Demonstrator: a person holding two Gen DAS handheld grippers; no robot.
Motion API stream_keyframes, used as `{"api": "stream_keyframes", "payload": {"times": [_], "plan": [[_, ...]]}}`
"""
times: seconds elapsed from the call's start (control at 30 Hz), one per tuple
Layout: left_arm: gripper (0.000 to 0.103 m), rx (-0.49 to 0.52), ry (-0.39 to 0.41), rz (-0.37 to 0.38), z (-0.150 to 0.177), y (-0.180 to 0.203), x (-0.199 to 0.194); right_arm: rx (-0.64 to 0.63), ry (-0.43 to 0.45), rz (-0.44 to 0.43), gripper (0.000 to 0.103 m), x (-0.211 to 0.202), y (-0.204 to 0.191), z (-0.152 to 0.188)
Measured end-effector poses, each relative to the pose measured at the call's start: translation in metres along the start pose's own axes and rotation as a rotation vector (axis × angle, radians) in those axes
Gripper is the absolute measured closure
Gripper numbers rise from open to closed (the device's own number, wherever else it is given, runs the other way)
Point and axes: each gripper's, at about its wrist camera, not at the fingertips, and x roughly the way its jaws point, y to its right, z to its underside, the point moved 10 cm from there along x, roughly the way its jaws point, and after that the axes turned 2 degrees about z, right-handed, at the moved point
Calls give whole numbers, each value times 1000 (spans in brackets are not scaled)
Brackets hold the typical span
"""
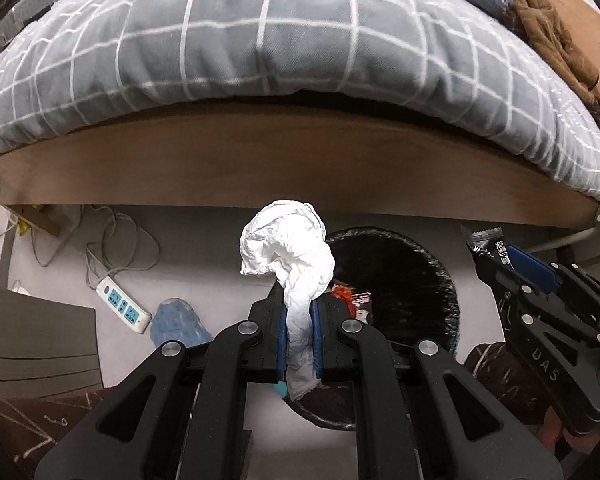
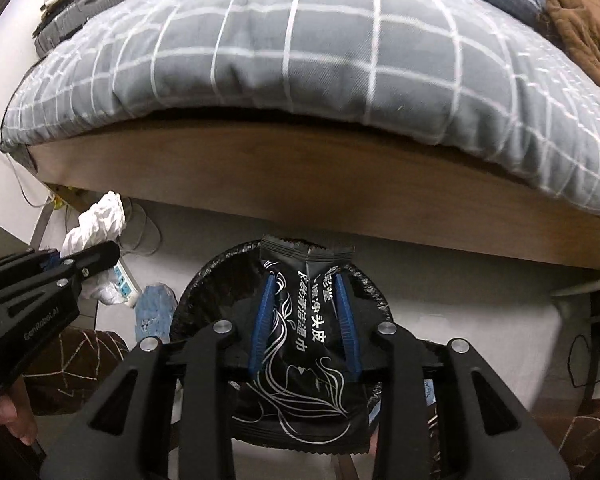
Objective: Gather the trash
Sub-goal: 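Open the right tool to drop the black packet while the left tool drops the tissue into the bin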
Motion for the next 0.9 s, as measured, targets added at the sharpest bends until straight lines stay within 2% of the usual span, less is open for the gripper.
{"api": "stream_keyframes", "payload": {"times": [0.17,0.4,0.53,0.73,0.9], "plan": [[94,-16,-24,-9,7,-13,10,-24,-26,-4,66,15,-11,3],[94,-19,-22,-14,8,-19,8,-37,-36,-9,50,22,-18,5],[94,-8,-18,-10,6,-13,7,-33,-20,-8,36,17,-16,2],[94,21,-21,12,5,3,10,-22,8,23,17,6,4,1],[94,54,-32,48,6,30,15,29,23,83,10,-3,36,3]]}}
